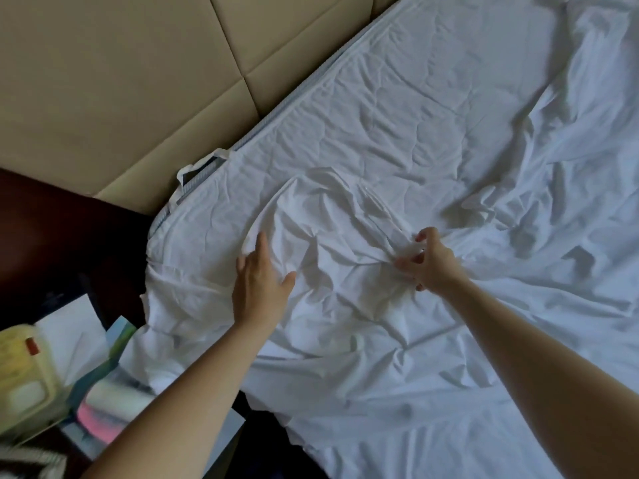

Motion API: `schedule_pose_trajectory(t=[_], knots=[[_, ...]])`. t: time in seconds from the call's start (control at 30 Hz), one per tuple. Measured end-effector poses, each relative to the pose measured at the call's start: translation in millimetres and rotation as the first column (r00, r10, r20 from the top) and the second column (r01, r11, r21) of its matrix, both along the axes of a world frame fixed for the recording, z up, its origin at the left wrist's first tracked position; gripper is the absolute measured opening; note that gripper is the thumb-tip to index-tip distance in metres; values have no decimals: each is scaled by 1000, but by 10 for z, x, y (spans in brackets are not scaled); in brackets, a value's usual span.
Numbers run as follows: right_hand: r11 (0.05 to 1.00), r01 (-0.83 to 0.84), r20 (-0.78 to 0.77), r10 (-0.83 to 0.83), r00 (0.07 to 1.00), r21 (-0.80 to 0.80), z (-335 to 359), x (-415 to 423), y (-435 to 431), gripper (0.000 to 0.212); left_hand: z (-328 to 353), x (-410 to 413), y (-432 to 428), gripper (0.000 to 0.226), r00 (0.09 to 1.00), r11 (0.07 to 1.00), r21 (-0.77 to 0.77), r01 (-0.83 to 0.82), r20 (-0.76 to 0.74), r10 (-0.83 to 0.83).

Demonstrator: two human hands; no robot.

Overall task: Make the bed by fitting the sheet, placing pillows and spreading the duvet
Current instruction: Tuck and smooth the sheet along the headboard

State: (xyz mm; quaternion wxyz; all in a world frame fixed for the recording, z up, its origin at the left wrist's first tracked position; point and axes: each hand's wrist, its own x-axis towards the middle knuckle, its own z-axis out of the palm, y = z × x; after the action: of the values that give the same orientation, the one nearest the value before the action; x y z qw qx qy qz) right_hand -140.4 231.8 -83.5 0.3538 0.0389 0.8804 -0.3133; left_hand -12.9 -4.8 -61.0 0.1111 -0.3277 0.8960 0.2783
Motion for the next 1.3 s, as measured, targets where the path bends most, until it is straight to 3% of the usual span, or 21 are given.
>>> schedule_pose_trajectory(t=[0.1,0.17,0.27,0.37,0.4,0.47,0.53,0.67,0.8,0.9,1.0,1.07,1.13,1.2,1.3], knots=[[985,-128,-46,134,990,119,-10,-38,-53,28,-9,-32,-107,94,997,992,103,-70,-11,71],[983,-138,-77,149,986,124,-19,-69,-96,30,-31,-50,-215,101,981,967,177,-185,93,170],[999,-42,-125,42,991,2,58,-124,-189,28,-68,-83,-373,99,941,957,173,-232,288,176],[979,103,-135,-128,983,-176,181,-272,-360,23,-65,-142,-490,69,940,929,251,-270,278,198],[967,127,-144,-161,976,-221,226,-352,-434,20,-51,-165,-520,58,930,868,363,-339,266,252],[961,108,-206,-163,965,-256,321,-517,-616,15,10,-222,-580,40,880,656,587,-475,300,369],[976,18,-293,-83,953,-217,413,-668,-799,18,91,-268,-639,33,862,518,694,-501,344,374],[979,-153,-454,76,888,-136,571,-902,-1182,16,196,-293,-686,25,878,459,749,-478,420,230],[962,-244,-538,142,831,-122,653,-1013,-1439,25,315,-412,-810,22,856,370,781,-503,392,336],[939,-345,-528,295,797,4,648,-981,-1519,37,443,-545,-1007,19,836,401,785,-472,254,486],[941,-339,-536,293,792,12,590,-866,-1543,49,499,-712,-1258,24,728,420,773,-475,78,681],[934,-355,-560,278,781,-32,577,-814,-1575,50,460,-783,-1464,22,636,489,730,-478,-96,766],[906,-421,-527,342,778,-34,592,-821,-1634,49,436,-791,-1615,14,606,597,635,-490,-244,757],[865,-502,-448,447,774,-4,617,-865,-1726,53,448,-736,-1662,16,689,692,552,-465,-265,674],[809,-579,-300,579,758,99,616,-942,-1899,69,382,-595,-1618,53,887,840,395,-372,-115,448]])
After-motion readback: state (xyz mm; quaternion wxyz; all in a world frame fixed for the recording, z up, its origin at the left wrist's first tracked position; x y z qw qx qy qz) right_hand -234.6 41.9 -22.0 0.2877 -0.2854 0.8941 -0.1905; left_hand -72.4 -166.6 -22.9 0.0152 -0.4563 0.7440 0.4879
